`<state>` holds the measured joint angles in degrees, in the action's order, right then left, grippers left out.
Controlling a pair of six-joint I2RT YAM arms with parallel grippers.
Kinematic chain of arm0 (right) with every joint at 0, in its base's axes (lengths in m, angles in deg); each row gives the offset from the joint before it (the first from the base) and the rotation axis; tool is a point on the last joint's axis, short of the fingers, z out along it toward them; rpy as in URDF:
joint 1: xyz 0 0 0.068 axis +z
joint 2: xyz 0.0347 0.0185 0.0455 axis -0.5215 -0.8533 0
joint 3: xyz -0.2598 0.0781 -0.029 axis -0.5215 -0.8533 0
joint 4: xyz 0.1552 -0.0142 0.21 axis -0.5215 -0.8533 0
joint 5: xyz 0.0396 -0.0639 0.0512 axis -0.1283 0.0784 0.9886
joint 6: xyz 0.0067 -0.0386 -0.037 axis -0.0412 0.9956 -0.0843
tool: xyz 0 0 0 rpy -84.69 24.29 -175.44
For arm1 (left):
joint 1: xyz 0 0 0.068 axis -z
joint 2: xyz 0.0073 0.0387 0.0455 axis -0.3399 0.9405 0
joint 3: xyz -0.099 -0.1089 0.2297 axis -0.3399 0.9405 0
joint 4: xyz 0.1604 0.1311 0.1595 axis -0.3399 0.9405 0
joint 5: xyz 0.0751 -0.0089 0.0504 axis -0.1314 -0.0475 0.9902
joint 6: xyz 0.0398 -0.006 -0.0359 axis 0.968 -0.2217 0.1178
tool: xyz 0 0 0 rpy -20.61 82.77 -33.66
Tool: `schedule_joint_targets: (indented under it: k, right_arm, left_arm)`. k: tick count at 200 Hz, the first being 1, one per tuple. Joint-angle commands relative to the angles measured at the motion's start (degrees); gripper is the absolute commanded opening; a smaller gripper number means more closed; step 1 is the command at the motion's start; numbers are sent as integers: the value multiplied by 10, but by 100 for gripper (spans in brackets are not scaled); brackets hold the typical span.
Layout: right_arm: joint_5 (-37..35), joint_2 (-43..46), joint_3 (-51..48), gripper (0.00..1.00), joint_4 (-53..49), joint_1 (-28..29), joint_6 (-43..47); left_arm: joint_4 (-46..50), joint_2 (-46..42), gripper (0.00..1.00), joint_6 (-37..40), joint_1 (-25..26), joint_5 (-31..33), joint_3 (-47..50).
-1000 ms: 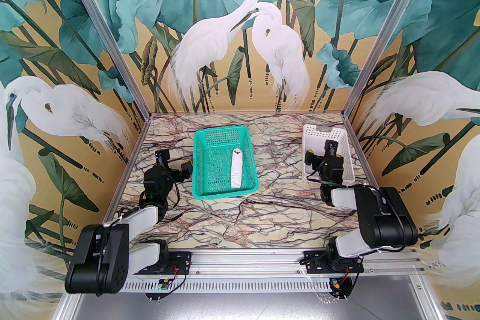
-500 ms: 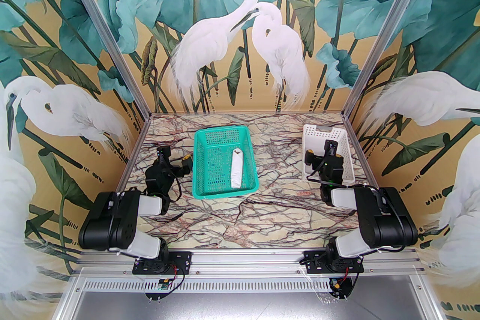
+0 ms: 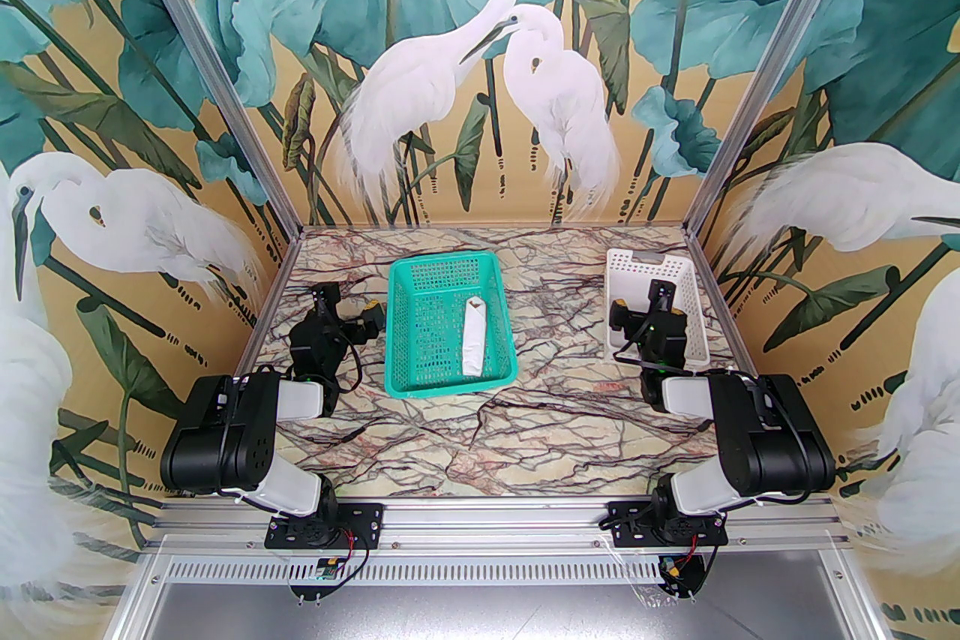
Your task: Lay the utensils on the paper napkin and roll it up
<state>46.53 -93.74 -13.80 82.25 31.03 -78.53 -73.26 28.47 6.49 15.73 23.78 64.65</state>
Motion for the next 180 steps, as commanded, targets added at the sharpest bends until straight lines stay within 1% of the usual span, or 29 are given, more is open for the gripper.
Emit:
schedule_joint_targets:
  k: [1,110,138,180]
  right_arm:
    - [-1,-6,-4,99,12,3,6]
    - [0,-7,-2,99,12,3,6]
    - [27,-6,2,99,2,0,12]
    - [30,-6,0,99,4,0,13]
  left_arm:
    - [15,2,99,-7,-2,2,-3]
    - [17,2,99,-6,-3,1,-3]
    - [17,2,100,-6,-3,1,-3]
    - [16,2,100,-6,-3,1,-3]
